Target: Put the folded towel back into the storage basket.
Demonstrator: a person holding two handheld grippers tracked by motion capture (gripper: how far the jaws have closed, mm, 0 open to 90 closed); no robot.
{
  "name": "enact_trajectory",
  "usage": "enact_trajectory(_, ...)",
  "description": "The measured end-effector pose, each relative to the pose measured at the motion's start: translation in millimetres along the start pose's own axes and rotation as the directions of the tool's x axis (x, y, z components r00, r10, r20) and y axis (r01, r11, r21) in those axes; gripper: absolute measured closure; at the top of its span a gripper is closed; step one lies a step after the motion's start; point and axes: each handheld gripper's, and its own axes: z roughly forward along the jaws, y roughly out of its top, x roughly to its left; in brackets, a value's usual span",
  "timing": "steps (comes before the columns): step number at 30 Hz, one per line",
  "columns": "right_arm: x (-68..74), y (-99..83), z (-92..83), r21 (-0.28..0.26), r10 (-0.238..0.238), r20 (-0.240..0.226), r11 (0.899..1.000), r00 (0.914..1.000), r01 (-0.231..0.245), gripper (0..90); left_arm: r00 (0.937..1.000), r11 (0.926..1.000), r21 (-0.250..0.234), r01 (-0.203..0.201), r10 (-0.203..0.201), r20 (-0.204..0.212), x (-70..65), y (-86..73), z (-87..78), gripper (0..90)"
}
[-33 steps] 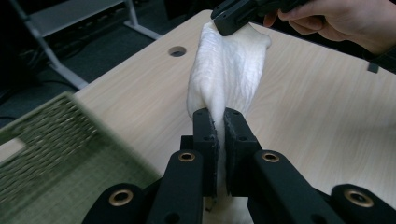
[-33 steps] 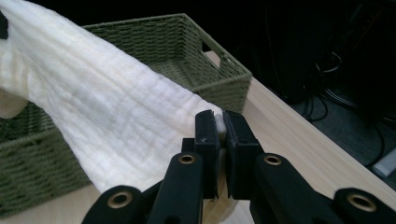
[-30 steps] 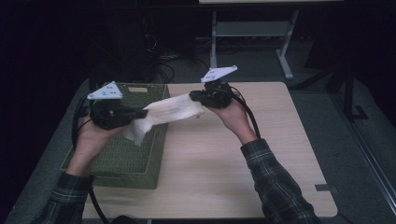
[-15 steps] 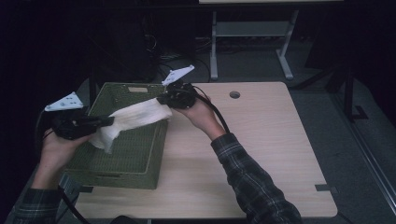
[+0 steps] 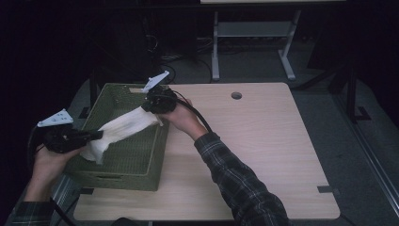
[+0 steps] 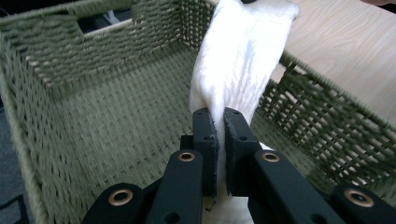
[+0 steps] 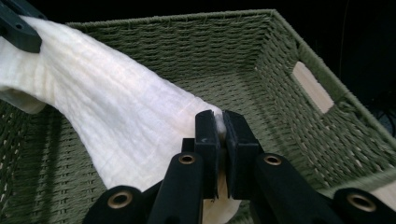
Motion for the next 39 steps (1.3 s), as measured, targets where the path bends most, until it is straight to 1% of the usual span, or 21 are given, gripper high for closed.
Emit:
enact_trajectory(2, -0.1, 0.1, 2.6, 0.0, -0.003, -0.001, 1.0, 1.0, 0.003, 85.1, 1.0, 1.0, 0.002, 0.006, -0.006, -0.002, 1.9, -3.6, 0.8, 84.6)
enact_trajectory(3, 0.3, 1.2, 10.3, 0.009, -0.007, -0.009, 1.0, 0.9999, 0.007, 85.1, 0.9999, 0.9998, 0.008, 0.015, -0.015, -0.007, 4.3, -8.3, 1.4, 84.6)
enact_trajectory(5, 2.3, 2.2, 15.8, 0.017, -0.001, -0.016, 1.0, 0.9999, 0.001, 85.1, 0.9998, 0.9998, 0.009, 0.02, -0.02, -0.007, 6.1, -11.0, 1.5, 84.6)
enact_trajectory(6, 3.0, 2.5, 19.8, 0.02, -0.008, -0.018, 1.0, 0.9998, 0.009, 85.1, 0.9995, 0.9995, 0.012, 0.03, -0.03, -0.009, 9.7, -16.6, 1.8, 84.6)
enact_trajectory(13, 4.9, -1.5, 35.5, 0.047, -0.001, -0.032, 0.999, 0.9995, 0.002, 85.1, 0.9991, 0.9977, 0.053, 0.042, -0.042, 0.001, 16.3, -28.2, 8.7, 84.3)
enact_trajectory(16, 4.7, -3.2, 39.8, 0.054, -0.005, -0.035, 0.999, 0.9994, 0.007, 85.1, 0.9989, 0.9974, 0.055, 0.047, -0.047, -0.005, 18.3, -30.9, 11.1, 82.5)
enact_trajectory(17, 5.3, -3.4, 40.9, 0.054, 0.001, -0.037, 0.999, 0.9993, 0.001, 85.1, 0.9986, 0.9973, 0.053, 0.052, -0.051, -0.014, 18.9, -31.3, 11.5, 79.5)
enact_trajectory(18, 5.2, -3.6, 42.2, 0.054, -0.001, -0.036, 0.999, 0.9993, 0.003, 85.1, 0.9981, 0.9972, 0.048, 0.057, -0.056, -0.023, 19.5, -31.2, 11.0, 74.0)
enact_trajectory(19, 5.2, -3.6, 42.2, 0.054, -0.001, -0.036, 0.999, 0.9993, 0.003, 85.1, 0.9981, 0.9972, 0.048, 0.057, -0.056, -0.023, 19.5, -31.2, 11.0, 70.0)
enact_trajectory(20, 5.7, -3.4, 44.8, 0.059, -0.003, -0.041, 0.998, 0.9992, 0.005, 85.1, 0.9979, 0.9977, 0.039, 0.055, -0.053, -0.035, 19.9, -30.8, 10.0, 65.9)
enact_trajectory(21, 6.4, -3.2, 46.2, 0.059, -0.003, -0.042, 0.998, 0.9991, 0.005, 85.1, 0.9969, 0.9976, 0.024, 0.065, -0.064, -0.044, 20.2, -30.6, 10.2, 63.3)
enact_trajectory(25, 7.5, -2.8, 53.0, 0.073, -0.018, -0.038, 0.997, 0.9991, 0.02, 85.2, 0.9966, 0.9975, 0.016, 0.069, -0.068, -0.047, 18.9, -30.4, 10.1, 57.3)
enact_trajectory(26, 7.6, -2.0, 54.3, 0.074, -0.01, -0.036, 0.997, 0.9993, 0.012, 85.2, 0.9969, 0.9977, 0.014, 0.066, -0.065, -0.044, 18.5, -30.0, 9.9, 54.9)
enact_trajectory(27, 6.5, -1.5, 55.4, 0.075, -0.017, -0.035, 0.997, 0.9992, 0.019, 85.2, 0.9966, 0.9976, 0.006, 0.07, -0.069, -0.044, 17.4, -29.5, 10.2, 53.3)
enact_trajectory(29, 6.3, -0.9, 55.7, 0.078, -0.011, -0.029, 0.997, 0.9995, 0.013, 85.3, 0.9968, 0.9976, 0.003, 0.069, -0.069, -0.042, 17.2, -29.1, 10.4, 50.9)
enact_trajectory(31, -0.9, 1.4, 56.6, 0.081, -0.008, -0.003, 0.997, 1.0, 0.008, 85.2, 0.9965, 0.9974, -0.003, 0.072, -0.072, -0.043, 16.3, -28.0, 10.8, 49.4)
enact_trajectory(34, -10.0, 3.0, 56.8, 0.091, 0.011, 0.021, 0.996, 0.9997, -0.012, 85.2, 0.9966, 0.9973, -0.009, 0.072, -0.073, -0.04, 15.6, -27.5, 11.1, 48.3)
enact_trajectory(35, -10.0, 3.0, 56.8, 0.091, 0.011, 0.021, 0.996, 0.9997, -0.012, 85.2, 0.9966, 0.9973, -0.009, 0.072, -0.073, -0.04, 15.6, -27.5, 11.1, 48.2)
enact_trajectory(37, -21.1, 2.7, 57.9, 0.095, 0.031, 0.048, 0.995, 0.9983, -0.035, 85.2, 0.9965, 0.9972, -0.012, 0.074, -0.074, -0.037, 15.0, -27.6, 11.4, 47.4)
enact_trajectory(38, -23.7, 1.9, 58.9, 0.101, 0.036, 0.059, 0.994, 0.9976, -0.042, 85.2, 0.9966, 0.9972, -0.013, 0.074, -0.074, -0.037, 14.9, -27.6, 11.4, 47.4)
enact_trajectory(39, -27.5, 0.3, 60.8, 0.106, 0.044, 0.058, 0.993, 0.9973, -0.05, 85.1, 0.9966, 0.9972, -0.014, 0.074, -0.075, -0.036, 14.8, -27.6, 11.5, 47.2)
